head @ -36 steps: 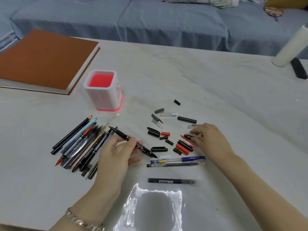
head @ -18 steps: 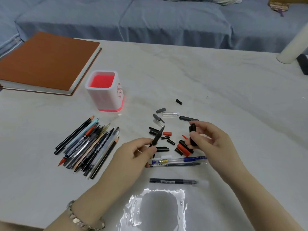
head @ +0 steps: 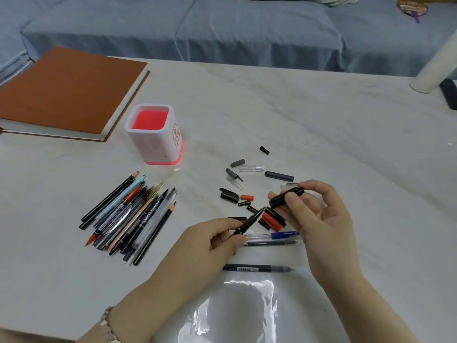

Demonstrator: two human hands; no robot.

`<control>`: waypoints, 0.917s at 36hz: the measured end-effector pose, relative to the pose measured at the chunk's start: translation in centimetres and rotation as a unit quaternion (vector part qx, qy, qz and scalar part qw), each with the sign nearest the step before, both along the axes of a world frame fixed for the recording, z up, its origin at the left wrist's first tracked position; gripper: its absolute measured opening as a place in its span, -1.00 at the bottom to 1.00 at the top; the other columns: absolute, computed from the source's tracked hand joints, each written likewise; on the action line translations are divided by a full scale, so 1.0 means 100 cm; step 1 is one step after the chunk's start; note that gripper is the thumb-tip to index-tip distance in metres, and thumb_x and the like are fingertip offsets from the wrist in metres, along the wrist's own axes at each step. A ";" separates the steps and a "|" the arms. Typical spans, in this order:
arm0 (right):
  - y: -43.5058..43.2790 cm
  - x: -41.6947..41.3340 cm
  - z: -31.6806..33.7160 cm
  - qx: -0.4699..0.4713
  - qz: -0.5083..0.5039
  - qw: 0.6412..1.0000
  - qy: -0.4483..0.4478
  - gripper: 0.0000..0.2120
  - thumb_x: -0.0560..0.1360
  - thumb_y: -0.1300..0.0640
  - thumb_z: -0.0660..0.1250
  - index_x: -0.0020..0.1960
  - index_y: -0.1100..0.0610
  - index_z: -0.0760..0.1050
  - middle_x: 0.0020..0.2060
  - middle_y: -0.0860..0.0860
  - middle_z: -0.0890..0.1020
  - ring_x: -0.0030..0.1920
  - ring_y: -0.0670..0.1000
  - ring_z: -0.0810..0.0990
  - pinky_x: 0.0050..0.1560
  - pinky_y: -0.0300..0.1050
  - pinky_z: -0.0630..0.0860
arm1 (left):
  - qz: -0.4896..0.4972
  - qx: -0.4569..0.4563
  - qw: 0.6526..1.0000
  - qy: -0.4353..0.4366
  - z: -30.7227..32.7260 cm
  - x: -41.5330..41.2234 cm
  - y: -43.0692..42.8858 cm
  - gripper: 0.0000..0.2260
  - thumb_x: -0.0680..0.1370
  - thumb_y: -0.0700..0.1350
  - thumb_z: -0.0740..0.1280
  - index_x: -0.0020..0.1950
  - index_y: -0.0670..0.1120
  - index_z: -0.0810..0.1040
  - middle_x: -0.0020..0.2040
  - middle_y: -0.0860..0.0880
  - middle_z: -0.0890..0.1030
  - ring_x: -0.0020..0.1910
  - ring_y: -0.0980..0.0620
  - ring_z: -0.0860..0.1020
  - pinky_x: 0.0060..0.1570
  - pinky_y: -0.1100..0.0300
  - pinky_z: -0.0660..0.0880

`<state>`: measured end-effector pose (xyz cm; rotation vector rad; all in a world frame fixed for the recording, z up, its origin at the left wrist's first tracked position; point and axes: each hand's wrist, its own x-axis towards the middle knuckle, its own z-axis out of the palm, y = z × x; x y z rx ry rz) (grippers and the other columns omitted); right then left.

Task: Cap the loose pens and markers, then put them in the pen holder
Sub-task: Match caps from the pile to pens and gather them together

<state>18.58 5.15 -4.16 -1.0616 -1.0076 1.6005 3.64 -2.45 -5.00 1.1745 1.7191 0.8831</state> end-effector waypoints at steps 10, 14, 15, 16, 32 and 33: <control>-0.009 -0.006 -0.004 -0.038 0.083 0.996 -0.001 -0.88 0.44 0.37 0.29 -0.08 0.19 0.45 -0.34 0.11 0.68 -0.19 0.03 0.70 -0.20 -0.28 0.60 | -0.029 0.009 1.000 0.005 -0.007 0.000 -0.002 -0.83 0.49 -0.08 0.33 -0.05 0.22 0.59 -0.36 -0.05 0.48 -0.35 0.08 0.42 -0.23 0.13 0.41; -0.011 -0.006 -0.005 -0.036 0.076 0.996 -0.018 -0.88 0.40 0.38 0.33 -0.10 0.24 0.50 -0.28 0.16 0.70 -0.22 0.03 0.70 -0.23 -0.29 0.58 | -0.045 0.024 0.999 0.011 -0.008 0.000 -0.002 -0.89 0.51 0.01 0.29 -0.07 0.19 0.59 -0.28 -0.06 0.54 -0.35 0.14 0.44 -0.23 0.23 0.40; -0.011 -0.005 -0.004 -0.032 0.074 0.997 -0.019 -0.89 0.39 0.39 0.33 -0.12 0.24 0.51 -0.28 0.15 0.71 -0.23 0.03 0.70 -0.23 -0.29 0.58 | -0.050 0.032 0.998 0.012 -0.008 0.000 -0.003 -0.88 0.49 0.05 0.25 -0.06 0.16 0.57 -0.27 -0.05 0.54 -0.36 0.16 0.43 -0.25 0.24 0.39; -0.011 -0.005 -0.004 -0.028 0.073 0.997 -0.018 -0.89 0.38 0.40 0.34 -0.14 0.23 0.52 -0.30 0.14 0.71 -0.24 0.02 0.70 -0.24 -0.30 0.58 | -0.057 0.039 0.997 0.017 -0.009 0.000 -0.004 -0.83 0.46 0.07 0.22 -0.04 0.12 0.55 -0.28 -0.05 0.53 -0.37 0.16 0.42 -0.27 0.24 0.37; 0.032 -0.029 -0.001 0.071 0.209 0.960 -0.174 -0.83 0.37 0.34 0.41 -0.16 0.10 0.52 -0.41 -0.07 0.69 -0.30 -0.13 0.66 -0.17 -0.36 0.54 | -0.087 -0.063 0.989 -0.102 0.004 -0.022 0.035 -0.87 0.55 -0.30 0.20 -0.16 -0.25 0.48 -0.37 0.00 0.59 -0.38 0.16 0.57 -0.20 0.33 0.49; 0.040 -0.032 -0.003 0.091 0.227 0.942 -0.229 -0.82 0.37 0.30 0.42 -0.17 0.05 0.54 -0.39 -0.09 0.69 -0.27 -0.15 0.66 -0.12 -0.38 0.53 | -0.069 -0.065 0.991 -0.095 0.002 -0.025 0.036 -0.87 0.56 -0.29 0.20 -0.16 -0.20 0.49 -0.34 0.00 0.61 -0.40 0.15 0.58 -0.24 0.34 0.50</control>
